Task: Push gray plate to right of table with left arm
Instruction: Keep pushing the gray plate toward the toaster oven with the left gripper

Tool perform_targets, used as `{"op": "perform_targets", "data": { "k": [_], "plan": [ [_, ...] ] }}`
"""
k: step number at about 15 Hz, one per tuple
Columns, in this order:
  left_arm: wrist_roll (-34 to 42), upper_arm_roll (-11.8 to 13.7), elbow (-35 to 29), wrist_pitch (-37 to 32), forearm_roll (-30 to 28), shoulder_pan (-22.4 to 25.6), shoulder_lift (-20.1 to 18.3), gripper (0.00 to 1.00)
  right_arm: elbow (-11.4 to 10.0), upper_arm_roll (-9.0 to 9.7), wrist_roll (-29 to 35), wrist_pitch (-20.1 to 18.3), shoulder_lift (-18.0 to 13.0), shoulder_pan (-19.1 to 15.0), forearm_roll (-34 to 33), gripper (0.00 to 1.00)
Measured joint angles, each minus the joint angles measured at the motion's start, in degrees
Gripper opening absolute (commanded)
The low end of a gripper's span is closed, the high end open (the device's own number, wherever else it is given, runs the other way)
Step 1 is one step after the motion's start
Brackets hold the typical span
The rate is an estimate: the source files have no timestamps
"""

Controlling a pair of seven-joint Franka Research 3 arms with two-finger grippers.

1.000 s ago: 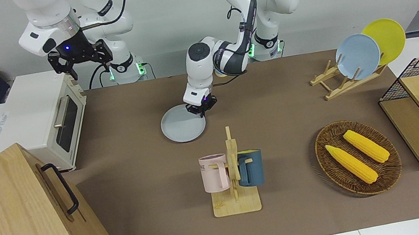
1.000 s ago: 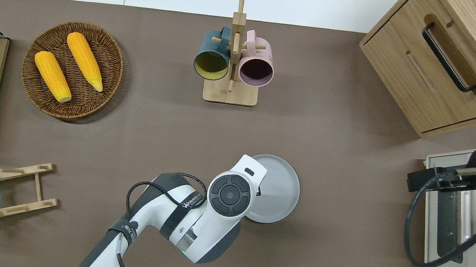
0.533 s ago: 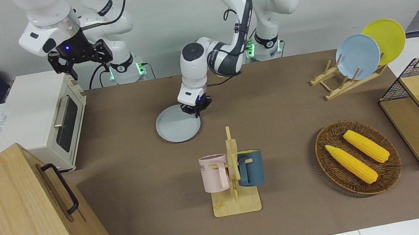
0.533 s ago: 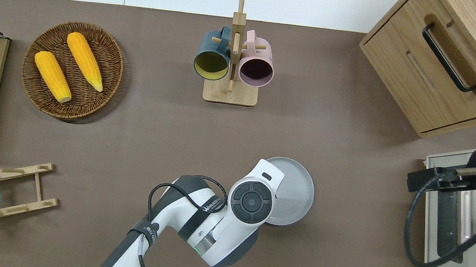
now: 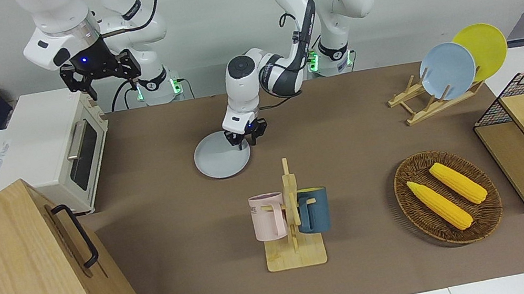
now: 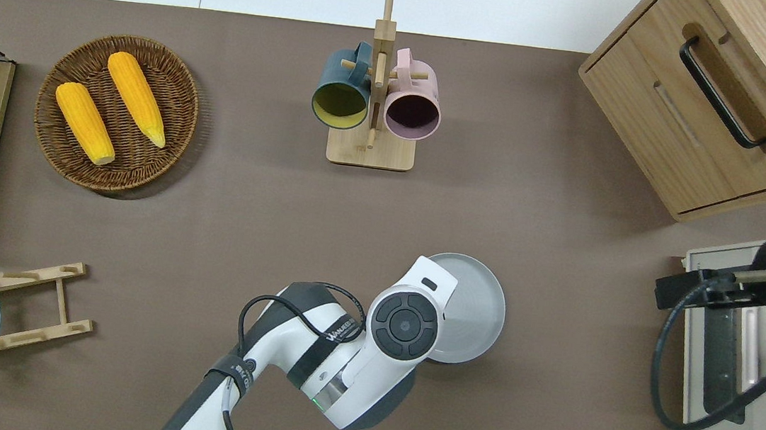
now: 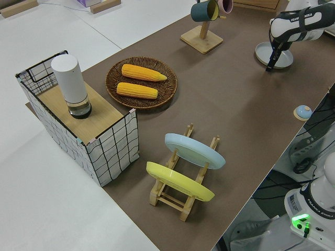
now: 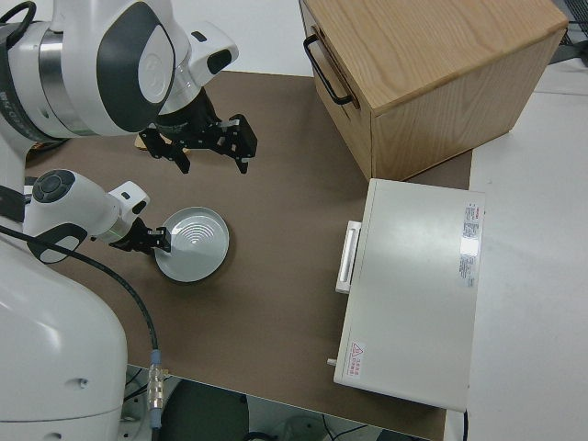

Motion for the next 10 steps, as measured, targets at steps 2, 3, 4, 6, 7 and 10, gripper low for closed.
{"op": "perform_targets", "data": {
  "k": [2, 3, 4, 6, 7, 10],
  "plan": [
    [0.2, 0.2, 0.5, -0.3, 0.0, 0.0, -0.1, 1.0, 0.0, 0.0, 0.0, 0.0, 0.0, 0.0, 0.0, 0.983],
    [0.4, 0.3, 0.6, -0.8, 0.0, 0.0, -0.1, 1.0, 0.0, 0.0, 0.0, 0.0, 0.0, 0.0, 0.0, 0.983],
    [0.6, 0.3, 0.7, -1.1, 0.0, 0.0, -0.2, 1.0, 0.0, 0.0, 0.0, 0.0, 0.0, 0.0, 0.0, 0.983],
    [0.8, 0.4, 0.7, -1.4, 0.0, 0.0, -0.3, 1.0, 0.0, 0.0, 0.0, 0.0, 0.0, 0.0, 0.0, 0.983],
    [1.0, 0.4, 0.8, -1.8, 0.0, 0.0, -0.4, 1.0, 0.0, 0.0, 0.0, 0.0, 0.0, 0.0, 0.0, 0.983],
    [3.6, 0.7, 0.8, -4.2, 0.0, 0.5, -1.3, 1.0, 0.0, 0.0, 0.0, 0.0, 0.0, 0.0, 0.0, 0.983]
  ]
}}
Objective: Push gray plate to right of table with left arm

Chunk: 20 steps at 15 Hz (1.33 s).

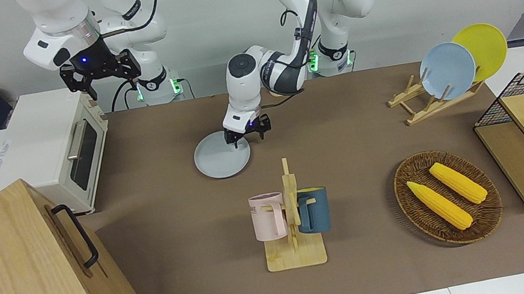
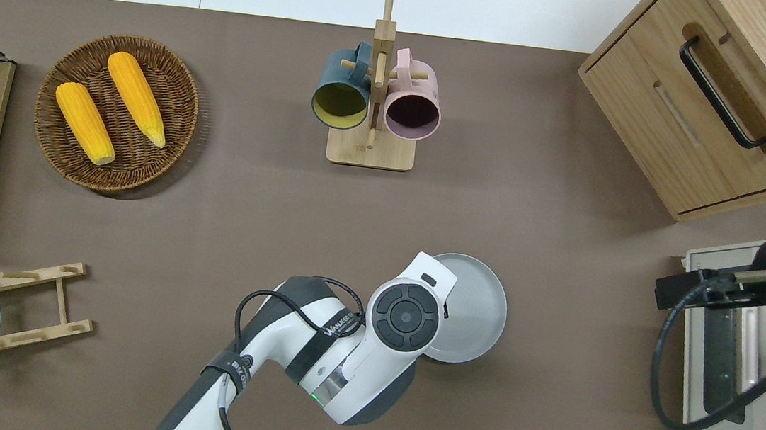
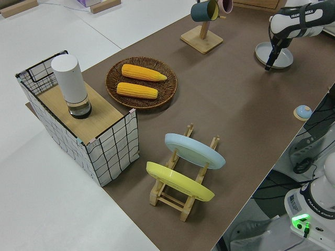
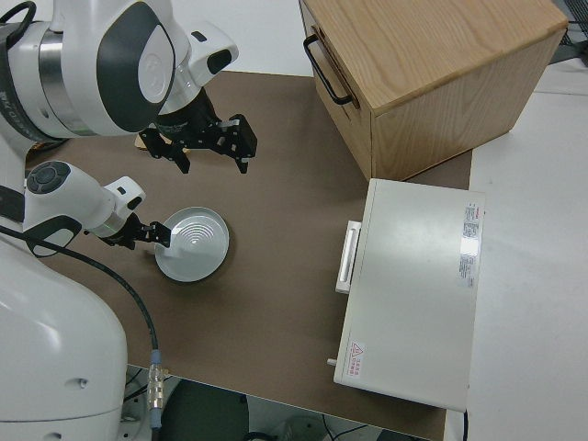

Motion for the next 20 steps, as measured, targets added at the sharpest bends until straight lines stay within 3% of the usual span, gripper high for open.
{"op": "perform_targets", "data": {
  "k": [7, 14, 20],
  "plan": [
    [15.1, 0.5, -0.1, -14.7, 0.0, 8.8, -8.9, 1.0, 0.0, 0.0, 0.0, 0.0, 0.0, 0.0, 0.0, 0.983],
    [26.2, 0.7, -0.2, -22.7, -0.2, 16.9, -13.9, 1.0, 0.0, 0.0, 0.0, 0.0, 0.0, 0.0, 0.0, 0.983],
    [42.4, 1.2, 0.4, -29.1, -0.2, 30.7, -19.2, 1.0, 0.0, 0.0, 0.0, 0.0, 0.0, 0.0, 0.0, 0.983]
  ]
}}
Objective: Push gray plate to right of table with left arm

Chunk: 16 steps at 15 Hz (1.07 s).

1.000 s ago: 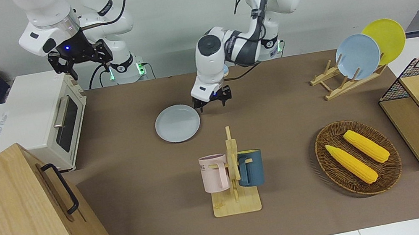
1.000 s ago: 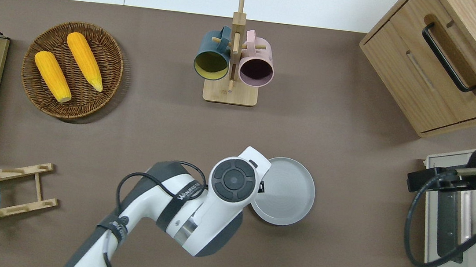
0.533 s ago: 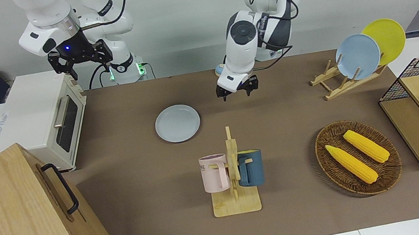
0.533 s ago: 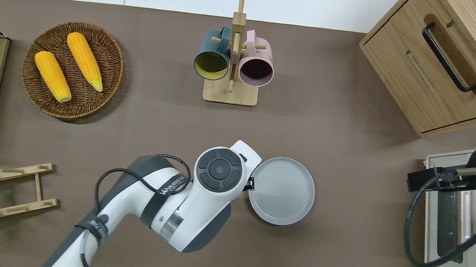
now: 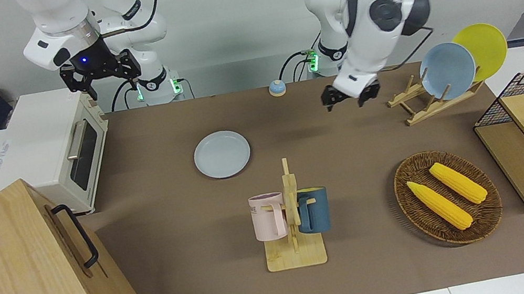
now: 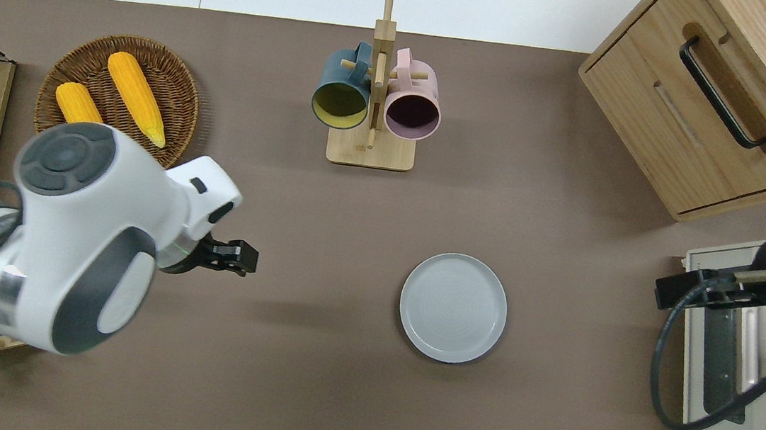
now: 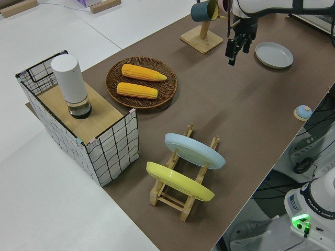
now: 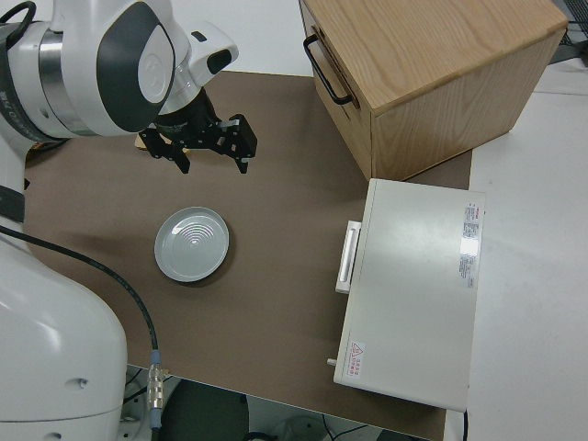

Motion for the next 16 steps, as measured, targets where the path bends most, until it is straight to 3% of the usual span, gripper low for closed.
{"op": "perform_targets", "data": {
  "k": [4, 7, 16],
  "plan": [
    [13.5, 0.3, 3.3, -4.1, 0.0, 9.9, -1.1, 1.0, 0.0, 0.0, 0.0, 0.0, 0.0, 0.0, 0.0, 0.983],
    [19.0, 0.4, 5.9, -5.2, 2.2, 14.1, -1.3, 1.0, 0.0, 0.0, 0.0, 0.0, 0.0, 0.0, 0.0, 0.983],
    [25.6, 3.7, 15.6, -7.9, 5.4, 14.6, -1.6, 1.0, 0.0, 0.0, 0.0, 0.0, 0.0, 0.0, 0.0, 0.983]
  ]
}}
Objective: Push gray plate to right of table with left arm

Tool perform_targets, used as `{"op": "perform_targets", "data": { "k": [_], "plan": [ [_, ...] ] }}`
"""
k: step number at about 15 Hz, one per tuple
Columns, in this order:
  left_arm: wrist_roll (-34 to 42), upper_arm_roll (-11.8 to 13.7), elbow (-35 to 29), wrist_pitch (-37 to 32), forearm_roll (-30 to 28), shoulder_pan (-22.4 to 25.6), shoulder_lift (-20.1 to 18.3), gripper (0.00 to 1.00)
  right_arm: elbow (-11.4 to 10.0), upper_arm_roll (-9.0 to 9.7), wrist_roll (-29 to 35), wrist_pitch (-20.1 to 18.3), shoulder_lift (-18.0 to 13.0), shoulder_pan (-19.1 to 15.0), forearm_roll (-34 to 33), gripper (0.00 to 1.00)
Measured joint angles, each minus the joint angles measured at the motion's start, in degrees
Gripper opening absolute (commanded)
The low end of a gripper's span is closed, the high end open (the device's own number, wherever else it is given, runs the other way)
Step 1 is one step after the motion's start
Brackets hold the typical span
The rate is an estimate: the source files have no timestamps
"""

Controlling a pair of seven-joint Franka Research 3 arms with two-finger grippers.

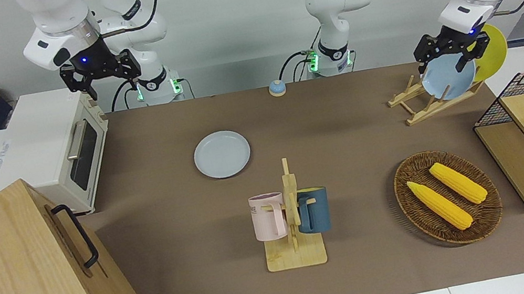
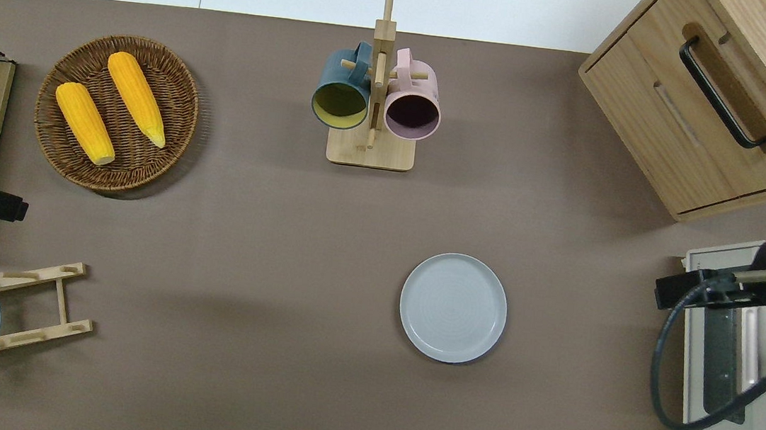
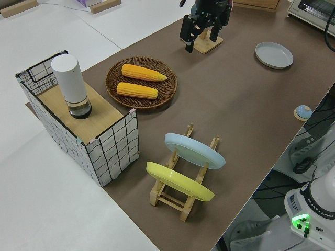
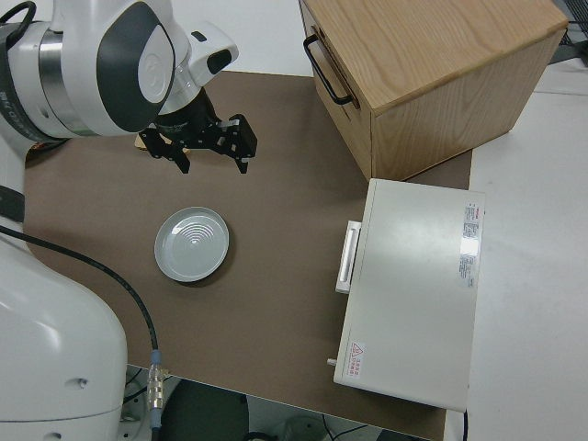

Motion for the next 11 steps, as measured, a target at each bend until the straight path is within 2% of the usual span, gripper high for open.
{"op": "perform_targets", "data": {
  "k": [11],
  "plan": [
    [-2.7, -0.7, 3.8, -1.8, 0.0, -0.2, 0.1, 1.0, 0.0, 0.0, 0.0, 0.0, 0.0, 0.0, 0.0, 0.983]
  ]
}}
